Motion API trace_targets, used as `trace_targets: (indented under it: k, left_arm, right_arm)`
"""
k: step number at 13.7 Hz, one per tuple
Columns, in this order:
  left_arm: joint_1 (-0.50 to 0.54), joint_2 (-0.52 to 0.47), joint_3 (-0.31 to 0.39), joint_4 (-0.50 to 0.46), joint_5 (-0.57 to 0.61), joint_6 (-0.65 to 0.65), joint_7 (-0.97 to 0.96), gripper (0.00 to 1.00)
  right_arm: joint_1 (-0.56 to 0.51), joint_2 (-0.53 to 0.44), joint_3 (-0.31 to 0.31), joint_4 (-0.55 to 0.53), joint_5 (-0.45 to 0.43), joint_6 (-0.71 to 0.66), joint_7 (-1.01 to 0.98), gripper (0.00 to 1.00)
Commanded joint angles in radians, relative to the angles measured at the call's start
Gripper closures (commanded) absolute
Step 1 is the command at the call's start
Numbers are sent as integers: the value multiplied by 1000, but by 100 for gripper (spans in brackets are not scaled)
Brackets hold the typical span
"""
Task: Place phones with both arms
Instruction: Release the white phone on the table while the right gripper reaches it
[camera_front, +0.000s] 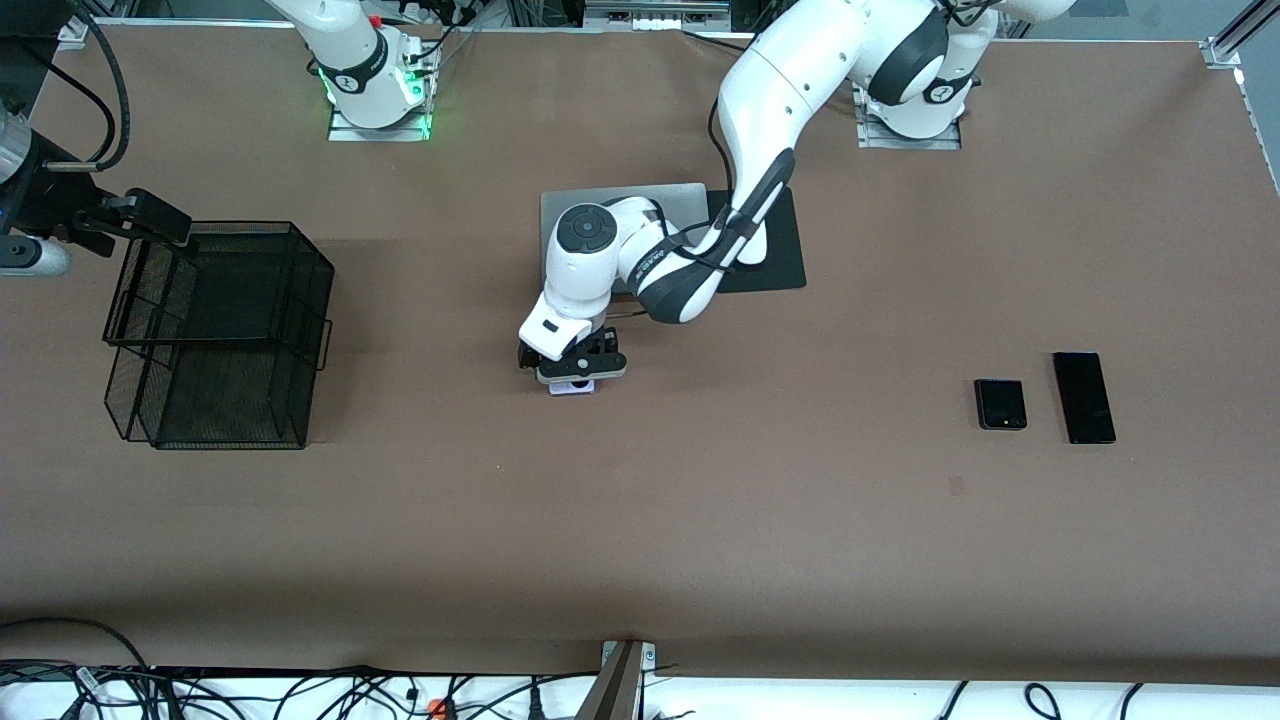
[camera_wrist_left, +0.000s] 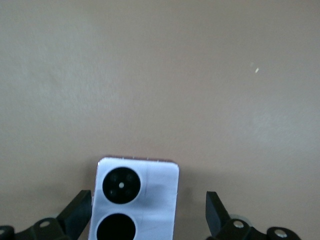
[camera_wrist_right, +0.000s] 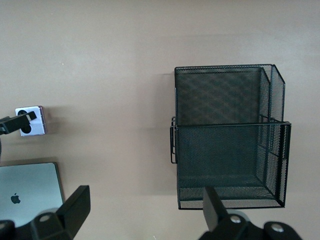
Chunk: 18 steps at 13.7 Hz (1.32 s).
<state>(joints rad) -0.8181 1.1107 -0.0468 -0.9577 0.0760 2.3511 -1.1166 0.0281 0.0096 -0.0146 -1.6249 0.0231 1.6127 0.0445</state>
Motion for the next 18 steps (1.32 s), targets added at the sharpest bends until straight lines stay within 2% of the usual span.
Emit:
trace_targets:
  k: [1,3,4,6,8,10,13,16,18]
  left_arm:
    - [66,-116,8,-27,5,-147,3,0]
    - [127,-231,7,-77,4,-287,15,0]
    - [161,-294,7,-134,8,-332,20,0]
    - [245,-446,2,-298,10,-349,102,0]
    - [343,-628,1,-499,8,-368,243,0]
    - [445,-750,-2,-603,5,-427,398,0]
    - [583,-795,-2,-615,2,-542,640,0]
    - [709,-812,-2,-665,2,-540,837,0]
    - [792,-801,-2,-685,2,-520,938,0]
  right_arm:
    - [-1,53,5,20,-12,-2,-6,0]
    - [3,85,8,19,-22,-1,-35,0]
    - [4,104,11,19,-18,3,-34,0]
    - [44,156,11,19,-14,16,-22,0]
    - [111,226,11,19,7,88,-5,0]
    - [180,294,11,19,20,192,111,0]
    - [304,395,11,20,18,307,254,0]
    - [371,492,19,32,44,377,323,0]
    - [455,568,27,57,63,444,372,0]
